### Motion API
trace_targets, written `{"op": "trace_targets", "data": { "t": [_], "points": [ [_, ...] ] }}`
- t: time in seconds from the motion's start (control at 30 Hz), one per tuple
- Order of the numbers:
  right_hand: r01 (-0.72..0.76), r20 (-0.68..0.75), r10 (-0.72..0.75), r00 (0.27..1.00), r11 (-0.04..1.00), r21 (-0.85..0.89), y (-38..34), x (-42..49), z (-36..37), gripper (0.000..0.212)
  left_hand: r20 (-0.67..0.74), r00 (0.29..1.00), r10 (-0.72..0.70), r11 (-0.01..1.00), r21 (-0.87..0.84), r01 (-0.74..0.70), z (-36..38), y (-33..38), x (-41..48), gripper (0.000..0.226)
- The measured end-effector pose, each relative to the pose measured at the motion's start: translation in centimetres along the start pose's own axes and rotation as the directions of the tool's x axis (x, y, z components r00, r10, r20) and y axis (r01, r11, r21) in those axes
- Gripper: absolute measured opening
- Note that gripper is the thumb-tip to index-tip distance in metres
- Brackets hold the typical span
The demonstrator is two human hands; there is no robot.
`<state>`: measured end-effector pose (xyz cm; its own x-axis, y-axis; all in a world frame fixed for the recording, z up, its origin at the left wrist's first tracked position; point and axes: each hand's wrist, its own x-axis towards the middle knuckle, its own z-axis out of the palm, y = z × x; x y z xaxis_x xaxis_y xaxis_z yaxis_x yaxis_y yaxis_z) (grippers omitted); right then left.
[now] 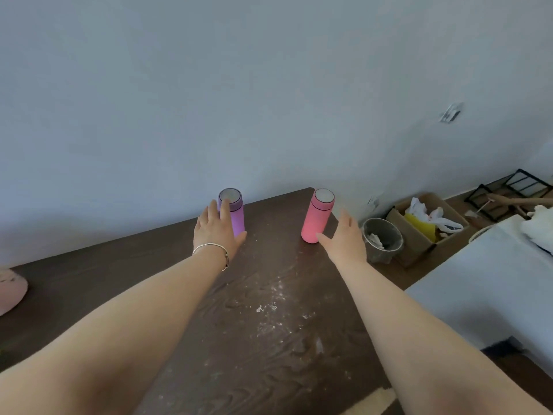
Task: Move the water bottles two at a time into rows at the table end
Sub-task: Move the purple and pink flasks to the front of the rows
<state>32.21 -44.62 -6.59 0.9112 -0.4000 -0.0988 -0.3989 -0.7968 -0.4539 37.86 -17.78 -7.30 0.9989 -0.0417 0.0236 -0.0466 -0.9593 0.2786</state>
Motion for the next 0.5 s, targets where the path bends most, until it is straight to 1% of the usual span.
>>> {"op": "trace_targets", "data": {
  "t": [0.13,0.27,0.4,0.5],
  "points": [
    [0.008,0.014,-0.009,1.000,0.994,0.108,0.0,4.8,0.6,0.100,-0.008,0.991,-0.134,0.982,-0.138,0.131,1.4,0.3,3.4,0.101],
    [0.007,0.026,-0.013,1.000,0.980,0.198,0.1,7.8,1.5,0.098,0.020,0.963,-0.267,0.900,-0.353,0.257,2.7,0.6,5.8,0.101],
    [-0.007,0.022,0.000,1.000,0.940,0.340,0.6,9.2,2.6,0.086,0.058,0.924,-0.377,0.768,-0.538,0.348,4.5,0.2,6.9,0.091],
    [-0.007,0.024,-0.003,1.000,0.917,0.398,1.1,9.6,3.6,0.081,0.083,0.903,-0.422,0.722,-0.572,0.390,5.8,-0.1,7.0,0.077]
  ]
}}
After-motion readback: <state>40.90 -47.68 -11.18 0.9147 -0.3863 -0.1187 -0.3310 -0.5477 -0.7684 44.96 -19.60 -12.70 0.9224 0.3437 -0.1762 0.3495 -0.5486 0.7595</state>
